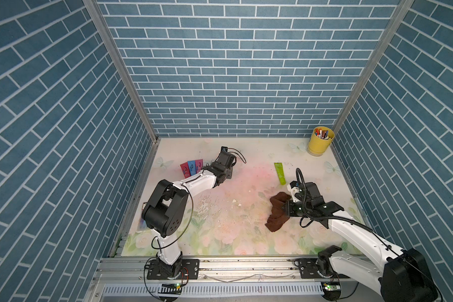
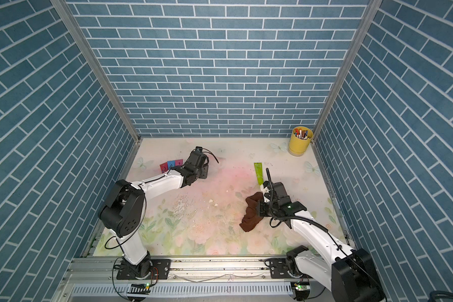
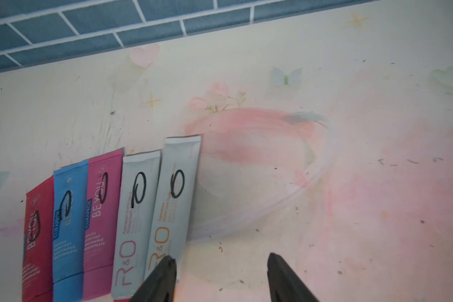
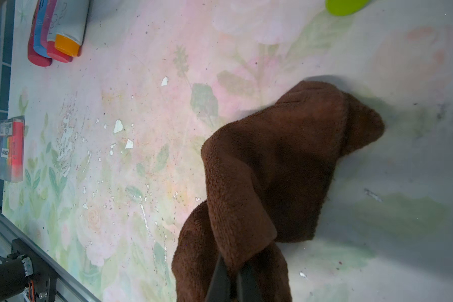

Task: Wipe the surface of the toothpaste tube
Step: Move the toothpaste to the center of the board.

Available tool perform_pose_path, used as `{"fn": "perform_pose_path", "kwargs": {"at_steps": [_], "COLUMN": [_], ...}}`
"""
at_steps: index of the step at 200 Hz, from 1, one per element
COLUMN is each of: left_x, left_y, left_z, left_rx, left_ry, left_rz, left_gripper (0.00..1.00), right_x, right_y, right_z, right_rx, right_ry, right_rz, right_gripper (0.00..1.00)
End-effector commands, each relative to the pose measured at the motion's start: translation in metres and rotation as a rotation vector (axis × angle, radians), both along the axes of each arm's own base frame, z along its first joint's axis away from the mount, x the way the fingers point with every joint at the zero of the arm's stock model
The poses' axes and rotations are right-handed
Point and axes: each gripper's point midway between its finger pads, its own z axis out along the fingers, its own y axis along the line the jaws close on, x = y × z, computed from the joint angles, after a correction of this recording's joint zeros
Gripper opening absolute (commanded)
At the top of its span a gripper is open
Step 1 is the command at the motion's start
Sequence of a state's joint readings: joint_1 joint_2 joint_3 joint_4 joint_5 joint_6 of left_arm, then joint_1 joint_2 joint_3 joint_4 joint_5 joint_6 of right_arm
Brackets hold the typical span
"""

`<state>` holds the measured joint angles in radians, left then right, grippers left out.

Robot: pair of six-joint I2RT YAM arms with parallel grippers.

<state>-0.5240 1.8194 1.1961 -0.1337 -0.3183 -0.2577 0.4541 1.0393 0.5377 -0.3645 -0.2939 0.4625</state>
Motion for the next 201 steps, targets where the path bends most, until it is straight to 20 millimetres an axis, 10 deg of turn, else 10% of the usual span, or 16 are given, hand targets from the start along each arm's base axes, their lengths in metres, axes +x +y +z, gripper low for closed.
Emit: {"fn": "perform_pose_path", "kwargs": {"at_steps": [1, 59, 190, 201], "left_x": [0.004, 0.004, -0.012, -0.014], "left_y": [0.02, 0.055, 0.047, 0.047], "left_z": [-0.016, -0.031, -0.08, -0.084], "left_rx": [0.066, 0.186, 0.073, 0.073], "left_ry": [0.044, 0.084, 0.244, 0.255], "left_rz": [0.022, 0.106, 0.045, 0.038], "left_gripper": [0.6, 0.58, 0.46, 0.45], "right_x": [-0.005, -0.005, 0.0, 0.003], "right_y": [-0.002, 0.006, -0.002, -0.006], "right_z": [-0.001, -0.008, 0.005, 0.011], "right_rx": [-0.012, -0.003, -0.017, -0.029], "right_ry": [-0.014, 0.032, -0.021, -0.034], "right_rz": [0.038, 0.075, 0.037, 0.013], "right_gripper": [0.03, 0.16, 0.17, 0.29]}}
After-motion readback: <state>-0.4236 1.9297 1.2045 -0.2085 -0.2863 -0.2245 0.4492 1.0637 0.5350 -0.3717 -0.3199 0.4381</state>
